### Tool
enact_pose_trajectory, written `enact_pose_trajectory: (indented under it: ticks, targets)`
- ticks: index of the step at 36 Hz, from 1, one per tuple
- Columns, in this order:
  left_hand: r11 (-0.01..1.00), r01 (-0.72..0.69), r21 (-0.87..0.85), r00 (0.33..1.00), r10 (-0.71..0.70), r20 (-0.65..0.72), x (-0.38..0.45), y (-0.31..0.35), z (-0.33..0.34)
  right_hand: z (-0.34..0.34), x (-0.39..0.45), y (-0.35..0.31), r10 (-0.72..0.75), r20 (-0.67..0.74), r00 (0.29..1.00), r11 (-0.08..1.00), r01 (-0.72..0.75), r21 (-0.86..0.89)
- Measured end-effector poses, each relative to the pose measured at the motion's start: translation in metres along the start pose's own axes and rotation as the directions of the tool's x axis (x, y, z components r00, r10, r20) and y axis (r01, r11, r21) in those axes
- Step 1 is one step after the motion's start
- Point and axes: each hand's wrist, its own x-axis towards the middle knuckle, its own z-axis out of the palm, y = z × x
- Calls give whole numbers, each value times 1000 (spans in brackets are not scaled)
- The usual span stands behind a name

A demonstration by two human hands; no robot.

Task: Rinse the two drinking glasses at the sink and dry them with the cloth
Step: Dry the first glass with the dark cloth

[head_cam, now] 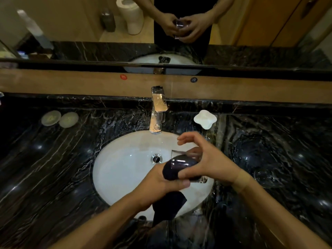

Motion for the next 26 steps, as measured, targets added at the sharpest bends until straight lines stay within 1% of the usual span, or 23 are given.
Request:
enact_pose_trajectory:
  ticks: [2, 5, 6, 7, 9, 10, 12, 15, 17, 18, 19, 20, 21, 22, 24, 26]
  targets:
    - [999, -16, -43, 999, 15, -39, 4, 5, 0, -2, -4, 8, 3, -59, 998, 991, 5, 133]
    - [994, -24, -110, 979, 2, -202, 14, 18, -4, 9, -9, 17, 45, -225, 973, 943, 33, 331]
    - [991, -19, -129, 973, -11, -231, 17, 21, -5, 14, -8, 19, 71, -268, 961, 924, 38, 381]
    - [992, -11, -127, 972, -19, -232, 19, 24, -3, 19, -6, 19, 85, -314, 945, 918, 49, 394]
    - [996, 10, -94, 983, -27, -182, 20, 25, 2, 25, -1, 19, 49, -407, 912, 948, 87, 308]
    - [996, 20, -85, 988, -33, -154, 19, 26, 6, 27, 2, 19, 18, -435, 900, 959, 108, 261]
    - [998, 33, -60, 993, -39, -109, 17, 28, 10, 31, 4, 19, 2, -477, 879, 963, 128, 238]
    - [998, 37, 52, 999, -35, -37, 14, 28, 12, 31, 5, 18, -28, -524, 851, 964, 162, 212]
    - [989, 33, 144, 999, -28, -39, 13, 24, 13, 30, 4, 12, 5, -512, 859, 958, 142, 248]
    - [978, 21, 207, 999, -12, -43, 12, 22, 12, 29, 3, 9, 56, -492, 869, 952, 102, 289]
    - [956, 0, 292, 999, 14, -43, 12, 20, 12, 28, 2, 6, 136, -455, 880, 937, 35, 349]
    - [913, -36, 407, 998, 54, -33, 11, 18, 11, 28, 1, 5, 244, -403, 882, 908, -62, 414]
    - [844, -81, 530, 995, 102, -9, 11, 16, 9, 27, 0, 4, 358, -344, 868, 863, -166, 477]
    - [753, -129, 645, 989, 146, 27, 11, 13, 7, 26, -1, 5, 453, -283, 845, 810, -257, 527]
    - [529, -239, 814, 963, 238, 128, 12, 4, 0, 23, -1, 6, 563, -136, 815, 699, -382, 604]
    - [331, -345, 878, 921, 298, 249, 12, -5, -8, 20, -1, 8, 618, 31, 786, 597, -494, 633]
